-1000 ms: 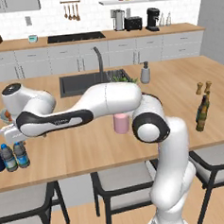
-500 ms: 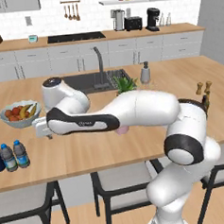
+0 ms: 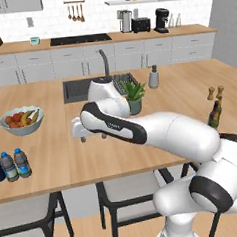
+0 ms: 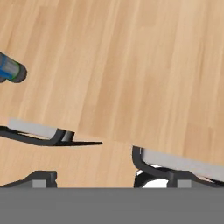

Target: Move the plastic bottles in the middle to the plastics group, and the glass bottles in the middle to the glass group.

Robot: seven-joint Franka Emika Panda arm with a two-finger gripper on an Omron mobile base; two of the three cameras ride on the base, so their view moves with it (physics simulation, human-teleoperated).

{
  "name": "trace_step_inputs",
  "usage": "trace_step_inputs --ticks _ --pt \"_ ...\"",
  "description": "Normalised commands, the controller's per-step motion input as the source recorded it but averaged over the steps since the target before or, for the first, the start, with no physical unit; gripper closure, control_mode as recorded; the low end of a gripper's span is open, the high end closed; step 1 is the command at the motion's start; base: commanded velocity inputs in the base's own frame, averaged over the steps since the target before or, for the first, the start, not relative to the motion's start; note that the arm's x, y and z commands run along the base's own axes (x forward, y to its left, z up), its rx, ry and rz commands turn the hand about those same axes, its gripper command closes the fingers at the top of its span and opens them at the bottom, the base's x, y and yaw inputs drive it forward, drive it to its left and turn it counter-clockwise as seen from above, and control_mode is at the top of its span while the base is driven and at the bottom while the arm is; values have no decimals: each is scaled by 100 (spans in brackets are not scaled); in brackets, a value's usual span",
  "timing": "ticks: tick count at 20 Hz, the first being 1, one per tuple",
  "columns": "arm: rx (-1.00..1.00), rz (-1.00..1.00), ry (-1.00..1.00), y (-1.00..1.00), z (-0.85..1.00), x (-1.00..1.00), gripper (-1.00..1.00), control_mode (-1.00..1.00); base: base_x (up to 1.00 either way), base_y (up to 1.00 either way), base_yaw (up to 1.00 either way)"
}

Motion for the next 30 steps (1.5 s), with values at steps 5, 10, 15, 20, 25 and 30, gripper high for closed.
trace_step_inputs --ticks 5,10,15,20,25,30 --pt "5 0 0 -69 23 10 -100 -100 0 0 0" --pt "0 0 4 -67 20 8 -100 -100 0 0 0" --pt "-8 3 -3 -53 11 15 -100 -100 0 0 0" --pt "-28 6 -11 -56 0 12 -100 -100 0 0 0" --pt "-6 0 12 -50 2 58 -100 -100 0 0 0" --pt "0 -1 20 -41 3 75 -100 -100 0 0 0"
